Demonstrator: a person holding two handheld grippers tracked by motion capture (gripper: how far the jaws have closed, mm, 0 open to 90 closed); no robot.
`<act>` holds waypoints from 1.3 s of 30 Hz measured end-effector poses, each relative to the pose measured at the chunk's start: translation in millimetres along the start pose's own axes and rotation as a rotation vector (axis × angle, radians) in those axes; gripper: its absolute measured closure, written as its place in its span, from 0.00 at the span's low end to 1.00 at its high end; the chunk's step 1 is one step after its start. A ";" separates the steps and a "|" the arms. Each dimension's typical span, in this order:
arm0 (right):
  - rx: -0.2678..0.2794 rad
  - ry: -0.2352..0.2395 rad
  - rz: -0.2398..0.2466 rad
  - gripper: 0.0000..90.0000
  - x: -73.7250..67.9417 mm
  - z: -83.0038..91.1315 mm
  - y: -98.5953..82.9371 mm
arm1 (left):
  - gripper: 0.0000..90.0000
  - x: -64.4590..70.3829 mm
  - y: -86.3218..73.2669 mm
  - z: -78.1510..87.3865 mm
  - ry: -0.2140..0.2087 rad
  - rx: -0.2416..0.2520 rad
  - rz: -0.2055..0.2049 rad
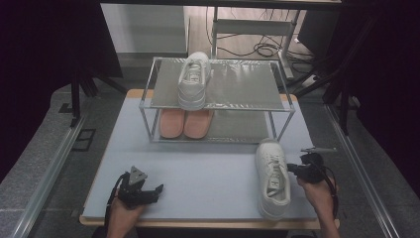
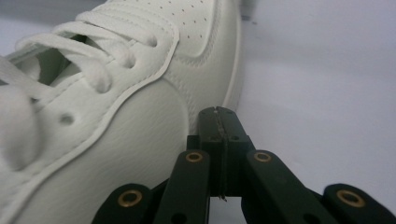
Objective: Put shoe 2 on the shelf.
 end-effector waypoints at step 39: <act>-0.061 0.148 0.117 1.00 -71.3 -18.7 -3.1 | 0.17 0.0 0.0 0.0 0.000 0.000 0.000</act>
Point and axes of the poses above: each handheld gripper's, and its own axes: z roughly backward along the jaws, y roughly out of its top, x roughly to its right, the point moved 8 cm from there along -z, roughly forward along the jaws, and after that the axes turned 9 degrees about y, right-handed, at the moved point
